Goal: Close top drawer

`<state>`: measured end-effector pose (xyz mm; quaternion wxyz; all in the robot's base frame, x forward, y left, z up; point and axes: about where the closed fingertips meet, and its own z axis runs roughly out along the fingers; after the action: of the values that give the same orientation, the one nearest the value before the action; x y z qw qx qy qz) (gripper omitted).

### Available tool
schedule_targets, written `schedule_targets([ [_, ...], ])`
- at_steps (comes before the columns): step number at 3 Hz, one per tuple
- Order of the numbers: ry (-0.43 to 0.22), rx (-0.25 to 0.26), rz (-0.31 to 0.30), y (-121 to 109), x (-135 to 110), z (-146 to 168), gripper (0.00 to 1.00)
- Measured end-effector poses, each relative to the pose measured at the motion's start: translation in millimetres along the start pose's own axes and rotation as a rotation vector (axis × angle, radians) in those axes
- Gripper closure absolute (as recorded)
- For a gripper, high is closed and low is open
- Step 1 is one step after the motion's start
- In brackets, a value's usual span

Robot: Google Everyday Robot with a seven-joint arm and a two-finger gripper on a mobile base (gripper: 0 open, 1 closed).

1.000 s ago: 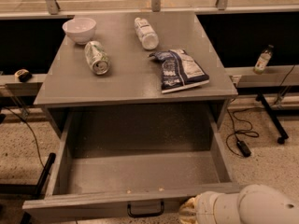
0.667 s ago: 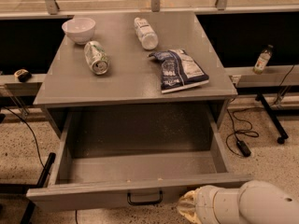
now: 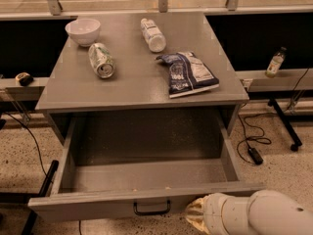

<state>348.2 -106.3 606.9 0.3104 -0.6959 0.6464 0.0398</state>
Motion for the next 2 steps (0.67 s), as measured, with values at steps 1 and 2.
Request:
schedule_targets([
  [1,-0.006,0.110,0.023,-21.5,-5.6,3.0,1.00],
  [2,0.008,0.254,0.033,-56.4,-9.1,9.9,1.00],
])
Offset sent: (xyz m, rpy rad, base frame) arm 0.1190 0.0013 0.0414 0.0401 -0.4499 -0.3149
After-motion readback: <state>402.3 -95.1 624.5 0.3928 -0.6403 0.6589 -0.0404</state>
